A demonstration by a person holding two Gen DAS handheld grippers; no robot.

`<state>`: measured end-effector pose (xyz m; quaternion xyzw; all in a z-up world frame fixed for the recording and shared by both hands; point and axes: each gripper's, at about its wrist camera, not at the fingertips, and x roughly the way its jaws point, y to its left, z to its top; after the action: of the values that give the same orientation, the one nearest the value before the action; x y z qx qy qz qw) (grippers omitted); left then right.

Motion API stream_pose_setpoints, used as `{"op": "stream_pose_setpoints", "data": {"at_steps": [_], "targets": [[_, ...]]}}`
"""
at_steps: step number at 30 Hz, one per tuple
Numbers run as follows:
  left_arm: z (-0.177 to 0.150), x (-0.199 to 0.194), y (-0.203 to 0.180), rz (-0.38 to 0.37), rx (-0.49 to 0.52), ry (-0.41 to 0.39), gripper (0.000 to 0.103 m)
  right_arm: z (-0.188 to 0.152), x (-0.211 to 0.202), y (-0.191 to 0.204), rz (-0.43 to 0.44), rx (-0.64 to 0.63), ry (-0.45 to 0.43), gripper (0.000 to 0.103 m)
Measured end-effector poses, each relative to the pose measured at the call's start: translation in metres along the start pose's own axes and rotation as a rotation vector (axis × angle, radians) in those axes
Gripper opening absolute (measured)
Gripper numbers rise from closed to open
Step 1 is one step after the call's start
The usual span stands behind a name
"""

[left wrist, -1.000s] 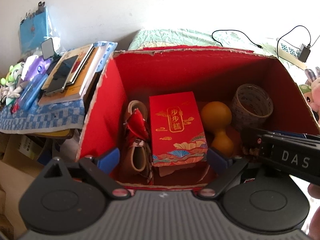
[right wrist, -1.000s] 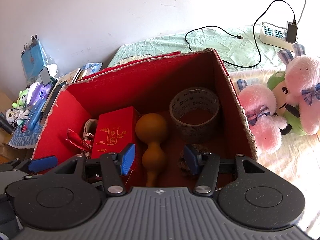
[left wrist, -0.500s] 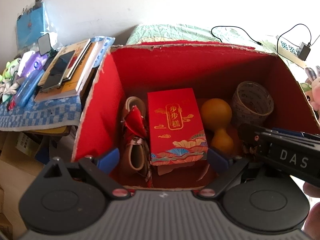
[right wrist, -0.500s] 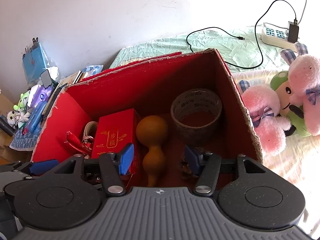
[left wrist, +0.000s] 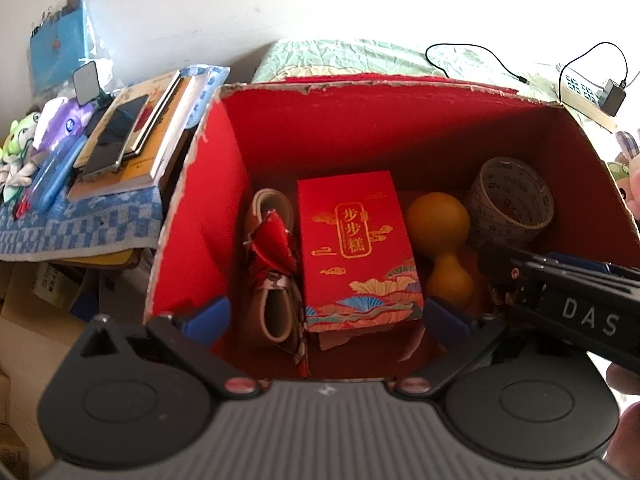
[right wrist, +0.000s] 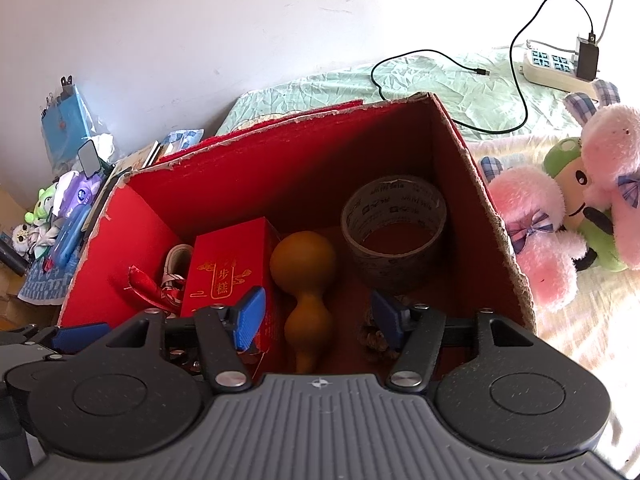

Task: Organize objects
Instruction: 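Lift the open right gripper out of the box and back away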

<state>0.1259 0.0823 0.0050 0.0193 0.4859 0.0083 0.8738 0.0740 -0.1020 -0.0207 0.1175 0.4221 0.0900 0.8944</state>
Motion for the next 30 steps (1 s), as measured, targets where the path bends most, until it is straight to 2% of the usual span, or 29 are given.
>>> {"op": "stream_pose_setpoints", "data": {"at_steps": [5, 11, 16, 22, 30], "targets": [[0.002, -0.008, -0.004, 0.024, 0.018, -0.022, 0.101, 0.002, -0.005, -0.001, -0.017, -0.011, -0.018, 0.061], [0.007, -0.029, -0.002, 0.033, 0.016, -0.056, 0.101, 0.006, -0.025, -0.003, -0.03, -0.02, -0.08, 0.061], [0.008, -0.052, 0.0, 0.019, -0.002, -0.088, 0.101, 0.008, -0.046, -0.006, -0.024, -0.012, -0.13, 0.061], [0.002, -0.07, -0.003, 0.033, 0.006, -0.108, 0.101, 0.005, -0.062, -0.006, -0.029, 0.005, -0.139, 0.061], [-0.014, -0.079, -0.004, 0.027, 0.02, -0.076, 0.101, -0.01, -0.078, 0.0, -0.012, 0.007, -0.123, 0.061]]}}
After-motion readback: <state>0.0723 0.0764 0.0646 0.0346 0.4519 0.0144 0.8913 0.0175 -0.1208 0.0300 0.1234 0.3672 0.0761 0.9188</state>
